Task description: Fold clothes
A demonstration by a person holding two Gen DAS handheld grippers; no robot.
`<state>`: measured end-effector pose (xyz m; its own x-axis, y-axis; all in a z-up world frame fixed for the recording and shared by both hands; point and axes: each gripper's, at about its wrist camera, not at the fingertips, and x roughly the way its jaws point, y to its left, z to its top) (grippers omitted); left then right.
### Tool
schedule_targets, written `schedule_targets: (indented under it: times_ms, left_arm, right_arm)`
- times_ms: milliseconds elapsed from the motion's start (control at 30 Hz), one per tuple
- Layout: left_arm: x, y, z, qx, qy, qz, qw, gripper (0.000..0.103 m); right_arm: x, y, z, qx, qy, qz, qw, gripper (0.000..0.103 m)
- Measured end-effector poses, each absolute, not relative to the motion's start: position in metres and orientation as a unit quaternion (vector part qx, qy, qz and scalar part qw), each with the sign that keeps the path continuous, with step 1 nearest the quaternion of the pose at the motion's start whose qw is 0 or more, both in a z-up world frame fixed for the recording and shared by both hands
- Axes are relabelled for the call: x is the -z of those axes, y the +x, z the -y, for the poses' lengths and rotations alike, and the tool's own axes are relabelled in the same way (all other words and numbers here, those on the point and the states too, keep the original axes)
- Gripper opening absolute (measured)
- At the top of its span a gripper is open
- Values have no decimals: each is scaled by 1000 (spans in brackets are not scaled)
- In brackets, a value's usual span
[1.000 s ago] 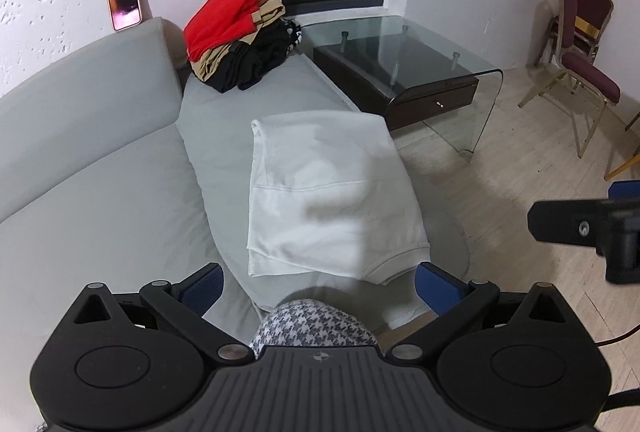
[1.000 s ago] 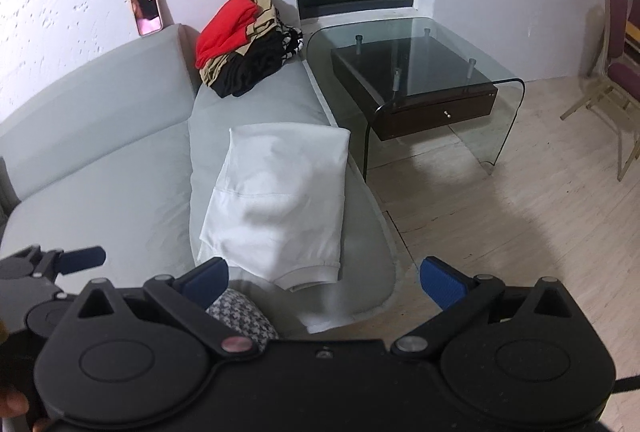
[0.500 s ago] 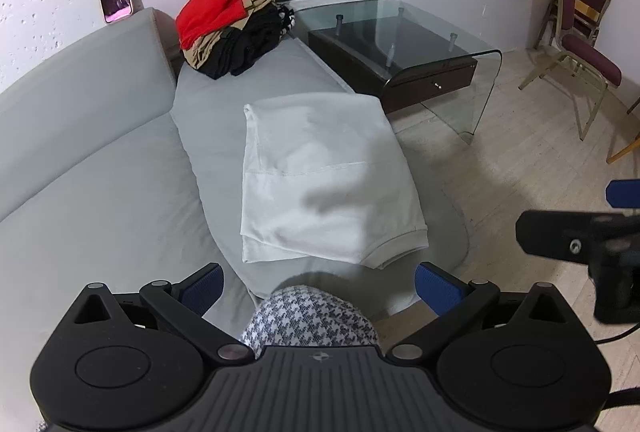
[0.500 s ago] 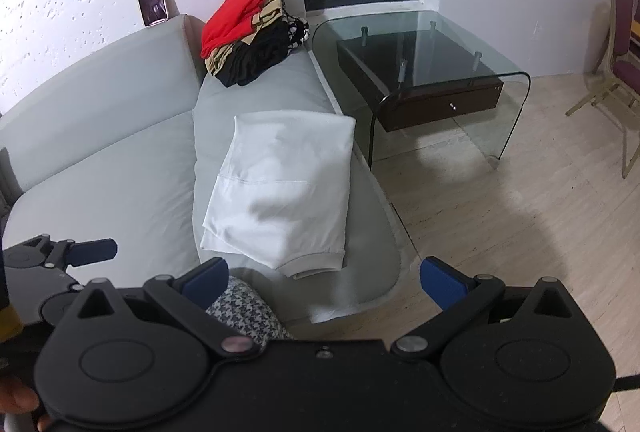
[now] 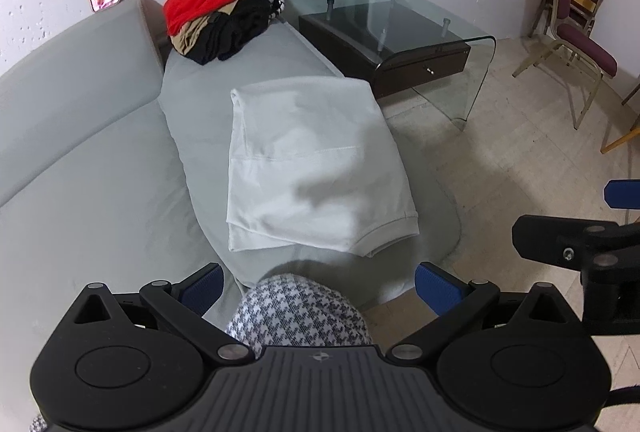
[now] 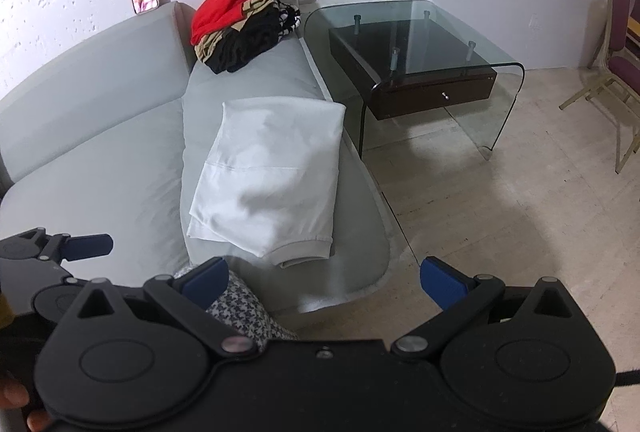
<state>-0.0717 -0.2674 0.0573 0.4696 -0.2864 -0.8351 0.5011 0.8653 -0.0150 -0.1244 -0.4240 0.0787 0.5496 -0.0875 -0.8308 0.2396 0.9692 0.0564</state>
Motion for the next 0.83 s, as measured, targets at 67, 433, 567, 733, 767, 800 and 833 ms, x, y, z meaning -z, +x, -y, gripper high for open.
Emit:
schedule_targets:
  times_ms: [67, 433, 567, 733, 767, 800, 833]
  left_arm:
    - [-55, -71, 267, 230, 114, -467, 846, 102]
    - [-50, -73, 270, 237, 118, -477, 838, 102]
    - [-50, -75, 272, 237, 124, -470, 841, 102]
    - [-48, -72, 273, 240, 121, -472, 839, 102]
    - [-48, -72, 273, 241, 121, -471, 840, 102]
    - [-48, -72, 272, 244, 119, -470, 840, 102]
    - [-48, -72, 272, 246, 115, -469, 840, 102]
  right_arm:
    - [-77, -123, 424, 93, 81, -469, 874, 103]
    - [-69, -121, 426, 90, 79, -480, 869, 103]
    - [-69, -121, 426, 90, 78, -480, 869, 103]
    - [-67, -121, 427, 89, 81, -481, 869, 103]
    - [-67, -120, 428, 89, 81, -481, 868, 103]
    - [-67, -119, 428, 88, 82, -481, 868, 103]
    - [-67, -119, 429, 88, 82, -481, 869, 103]
